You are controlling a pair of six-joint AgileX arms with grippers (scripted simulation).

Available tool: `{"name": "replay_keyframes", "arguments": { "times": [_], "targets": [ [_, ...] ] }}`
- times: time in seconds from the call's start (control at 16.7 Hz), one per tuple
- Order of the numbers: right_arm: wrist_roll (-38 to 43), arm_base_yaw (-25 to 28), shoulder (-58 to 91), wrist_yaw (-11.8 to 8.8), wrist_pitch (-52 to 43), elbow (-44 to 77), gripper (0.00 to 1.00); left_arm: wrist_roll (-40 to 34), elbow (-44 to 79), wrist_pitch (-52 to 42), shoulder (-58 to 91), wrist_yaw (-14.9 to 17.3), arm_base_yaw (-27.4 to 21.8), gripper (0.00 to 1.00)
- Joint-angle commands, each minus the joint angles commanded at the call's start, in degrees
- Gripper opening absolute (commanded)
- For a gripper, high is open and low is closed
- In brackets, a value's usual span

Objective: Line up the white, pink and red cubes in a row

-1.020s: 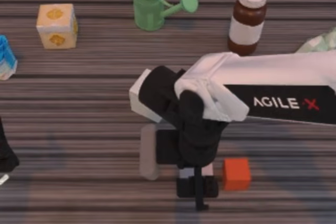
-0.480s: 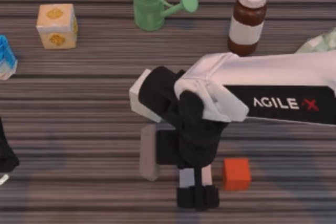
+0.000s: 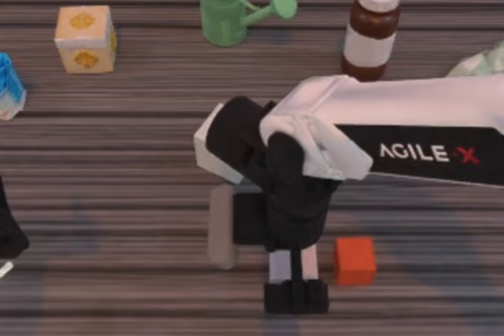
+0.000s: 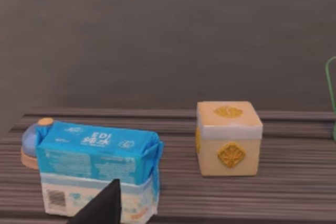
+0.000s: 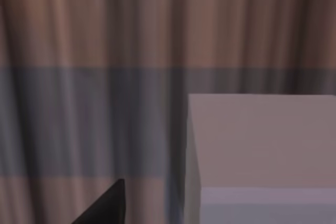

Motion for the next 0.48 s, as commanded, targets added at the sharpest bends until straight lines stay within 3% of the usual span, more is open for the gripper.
{"name": "replay_keyframes", "arguments": {
  "times": [0.48],
  "targets": [
    [-0.15,0.2,-4.51,-0.04,-13.4,8.7,1.0,0.0,0.0,0.0,0.0,0.0,0.0,1.0]
  ]
}}
